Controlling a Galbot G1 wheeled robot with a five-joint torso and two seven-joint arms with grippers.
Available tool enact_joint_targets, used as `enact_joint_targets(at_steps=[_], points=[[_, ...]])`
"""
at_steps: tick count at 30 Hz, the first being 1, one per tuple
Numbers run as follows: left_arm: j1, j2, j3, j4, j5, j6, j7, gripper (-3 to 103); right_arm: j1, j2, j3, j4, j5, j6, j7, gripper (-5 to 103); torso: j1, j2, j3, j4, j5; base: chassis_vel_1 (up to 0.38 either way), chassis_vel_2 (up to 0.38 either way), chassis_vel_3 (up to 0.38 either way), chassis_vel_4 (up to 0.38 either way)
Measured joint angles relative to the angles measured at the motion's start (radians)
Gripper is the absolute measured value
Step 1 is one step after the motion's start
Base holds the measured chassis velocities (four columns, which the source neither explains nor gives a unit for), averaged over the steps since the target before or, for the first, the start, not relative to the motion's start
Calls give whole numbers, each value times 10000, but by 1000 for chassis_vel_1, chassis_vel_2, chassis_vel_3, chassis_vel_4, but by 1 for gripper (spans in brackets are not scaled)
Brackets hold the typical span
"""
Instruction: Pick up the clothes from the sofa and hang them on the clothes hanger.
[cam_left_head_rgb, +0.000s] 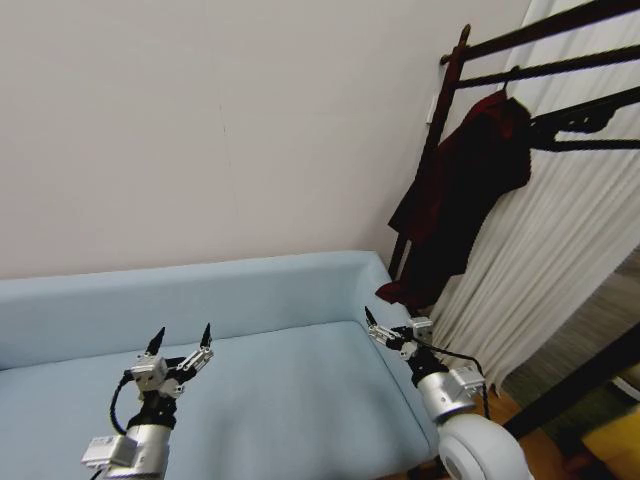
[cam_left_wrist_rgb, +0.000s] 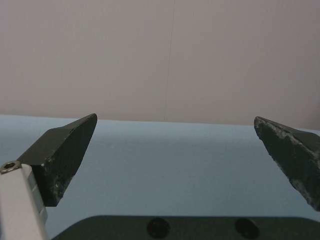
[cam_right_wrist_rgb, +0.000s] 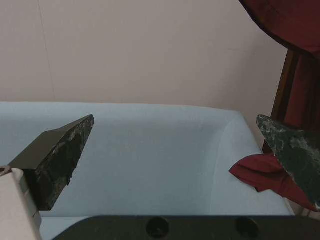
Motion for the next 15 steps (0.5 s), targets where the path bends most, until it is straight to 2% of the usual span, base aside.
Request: enact_joint_targets(at_steps=[15], points=[[3, 0, -5, -5, -3, 11, -12, 100, 7, -5, -11, 3, 14, 4, 10, 100, 0, 0, 0, 0, 0, 0, 0, 0, 0]])
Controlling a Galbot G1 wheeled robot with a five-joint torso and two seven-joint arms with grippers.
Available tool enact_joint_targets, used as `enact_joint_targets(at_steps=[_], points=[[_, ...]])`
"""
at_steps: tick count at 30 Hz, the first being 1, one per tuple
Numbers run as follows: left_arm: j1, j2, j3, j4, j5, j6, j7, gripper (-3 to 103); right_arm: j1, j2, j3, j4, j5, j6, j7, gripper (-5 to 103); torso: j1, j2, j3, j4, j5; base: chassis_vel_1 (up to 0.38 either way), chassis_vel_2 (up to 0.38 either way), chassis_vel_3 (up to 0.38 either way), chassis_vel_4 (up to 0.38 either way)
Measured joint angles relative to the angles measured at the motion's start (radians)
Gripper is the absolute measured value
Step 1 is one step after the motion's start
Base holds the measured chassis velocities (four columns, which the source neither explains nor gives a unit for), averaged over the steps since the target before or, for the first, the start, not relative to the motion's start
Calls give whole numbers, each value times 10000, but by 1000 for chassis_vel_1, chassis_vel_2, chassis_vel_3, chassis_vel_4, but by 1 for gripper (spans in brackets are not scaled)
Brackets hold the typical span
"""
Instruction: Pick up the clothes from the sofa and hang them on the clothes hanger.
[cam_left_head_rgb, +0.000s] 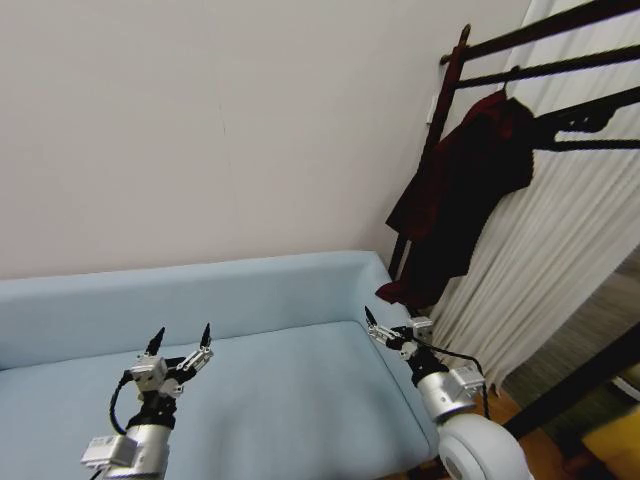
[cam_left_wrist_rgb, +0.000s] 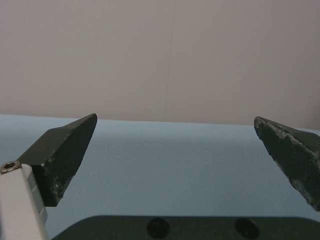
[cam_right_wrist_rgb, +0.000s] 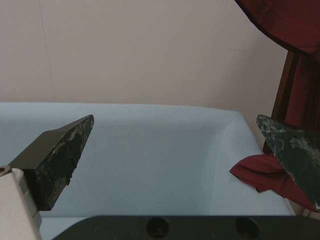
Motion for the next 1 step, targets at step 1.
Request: enact_joint_targets(at_steps=[1], points=[[0, 0, 0, 0, -1, 0, 0, 100, 0, 0, -1, 0, 0, 0, 0, 100, 0, 0, 0, 0, 0, 0, 0, 0, 0]])
